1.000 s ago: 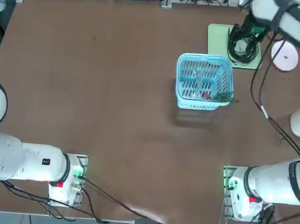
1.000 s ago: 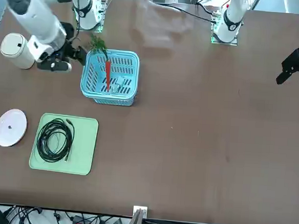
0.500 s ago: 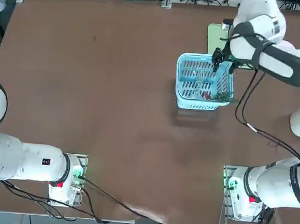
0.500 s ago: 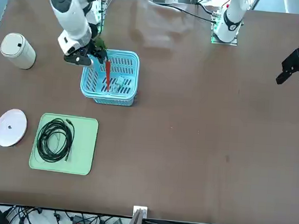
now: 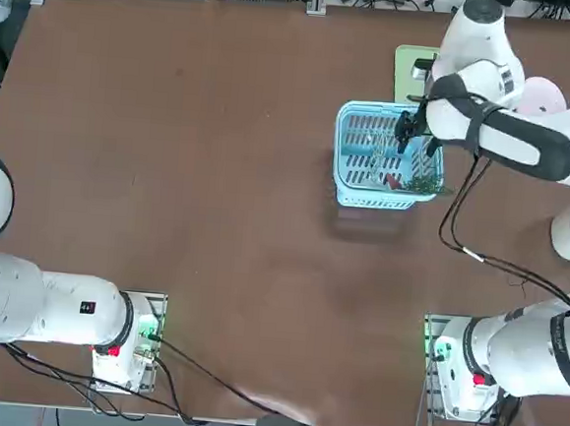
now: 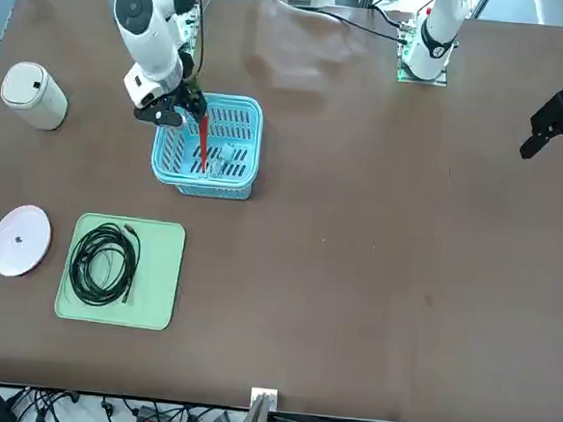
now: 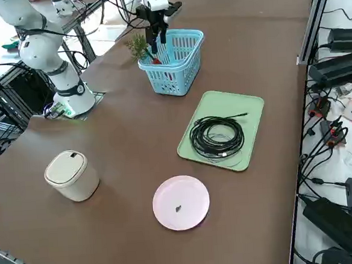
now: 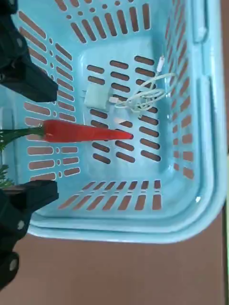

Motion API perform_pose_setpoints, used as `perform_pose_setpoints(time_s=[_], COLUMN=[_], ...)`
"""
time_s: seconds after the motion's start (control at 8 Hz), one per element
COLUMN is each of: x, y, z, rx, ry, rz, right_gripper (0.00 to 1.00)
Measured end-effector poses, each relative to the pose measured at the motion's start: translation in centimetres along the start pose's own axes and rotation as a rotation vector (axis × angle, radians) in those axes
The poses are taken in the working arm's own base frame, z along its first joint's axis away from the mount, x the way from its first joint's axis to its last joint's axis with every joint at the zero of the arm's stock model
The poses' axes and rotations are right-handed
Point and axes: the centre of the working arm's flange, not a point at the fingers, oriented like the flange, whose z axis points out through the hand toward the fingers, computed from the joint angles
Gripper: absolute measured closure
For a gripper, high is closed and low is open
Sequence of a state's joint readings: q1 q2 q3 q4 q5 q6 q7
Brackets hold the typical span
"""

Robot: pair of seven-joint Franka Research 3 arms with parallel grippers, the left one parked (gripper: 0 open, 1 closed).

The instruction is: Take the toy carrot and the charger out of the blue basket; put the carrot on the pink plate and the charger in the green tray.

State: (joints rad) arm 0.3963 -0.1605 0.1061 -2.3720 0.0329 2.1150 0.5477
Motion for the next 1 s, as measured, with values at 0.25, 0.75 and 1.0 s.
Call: perform_pose_setpoints(time_s=[0.25, 0.75, 1.0], x=[-1.2, -1.8, -1.5], y=[-1.0, -1.1, -1.3], z=[1.8, 4.8, 6.4], rx=[-0.008, -0.009, -0.016], ry=[-0.003, -0.006, -0.023], rz=[-0.021, -0.021, -0.022], right_gripper=[0.00, 0.00, 0.00])
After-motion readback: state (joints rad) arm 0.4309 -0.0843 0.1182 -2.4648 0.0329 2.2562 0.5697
